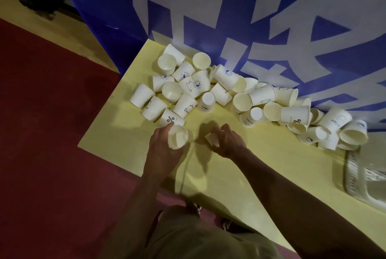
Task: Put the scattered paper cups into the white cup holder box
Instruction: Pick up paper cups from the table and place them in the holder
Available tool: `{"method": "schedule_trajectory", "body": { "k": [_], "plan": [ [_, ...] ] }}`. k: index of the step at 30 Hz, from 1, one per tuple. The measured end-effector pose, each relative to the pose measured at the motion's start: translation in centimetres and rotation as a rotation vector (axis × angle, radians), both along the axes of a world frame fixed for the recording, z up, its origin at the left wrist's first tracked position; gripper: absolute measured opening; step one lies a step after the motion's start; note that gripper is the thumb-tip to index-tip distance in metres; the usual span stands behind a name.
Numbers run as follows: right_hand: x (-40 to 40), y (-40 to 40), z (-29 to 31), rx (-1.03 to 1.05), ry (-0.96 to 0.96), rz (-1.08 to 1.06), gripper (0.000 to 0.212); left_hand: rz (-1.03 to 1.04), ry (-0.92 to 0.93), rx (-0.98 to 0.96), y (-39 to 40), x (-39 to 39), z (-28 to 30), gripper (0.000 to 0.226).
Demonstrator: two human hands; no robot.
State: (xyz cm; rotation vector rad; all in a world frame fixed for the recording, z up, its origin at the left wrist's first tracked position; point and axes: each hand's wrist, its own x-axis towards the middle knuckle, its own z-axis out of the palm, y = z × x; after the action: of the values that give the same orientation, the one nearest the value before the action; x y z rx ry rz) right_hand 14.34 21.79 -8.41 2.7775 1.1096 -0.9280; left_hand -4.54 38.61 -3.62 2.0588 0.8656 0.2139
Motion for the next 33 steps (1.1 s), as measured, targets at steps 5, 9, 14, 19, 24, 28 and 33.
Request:
{"method": "schedule_trajectory", "body": {
  "k": [5, 9, 14, 19, 24, 28, 33],
  "plan": [
    [-0.1, -1.8, 1.7, 0.184, 0.005, -0.117, 0.042, -0.047, 0.048, -0.012, -2.8, 0.2, 0.5, 0.085],
    [0.0, -6.7, 4.0, 0.408, -0.064, -0.225, 0.03, -0.101, 0.036, -0.066, -6.0, 1.8, 1.5, 0.082],
    [0.3, -16.0, 6.8, 0.543, -0.11, -0.33, 0.034, -0.285, 0.022, 0.02, -11.4, 5.8, 2.6, 0.082],
    [0.0, -27.7, 9.1, 0.598, -0.161, -0.44, 0.043, -0.37, -0.023, 0.022, -20.8, 10.8, 4.5, 0.081],
    [1.1, -40.7, 11.1, 0.737, -0.24, -0.557, 0.044, -0.42, -0.067, 0.023, -34.5, 14.4, 6.1, 0.082],
    [2.1, -50.5, 12.4, 0.781, -0.253, -0.606, 0.072, -0.471, -0.095, 0.033, -44.7, 16.9, 6.9, 0.08],
    [3.1, -59.2, 13.2, 0.783, -0.205, -0.654, 0.065, -0.512, -0.13, 0.047, -53.1, 20.3, 8.3, 0.077]
  ]
}}
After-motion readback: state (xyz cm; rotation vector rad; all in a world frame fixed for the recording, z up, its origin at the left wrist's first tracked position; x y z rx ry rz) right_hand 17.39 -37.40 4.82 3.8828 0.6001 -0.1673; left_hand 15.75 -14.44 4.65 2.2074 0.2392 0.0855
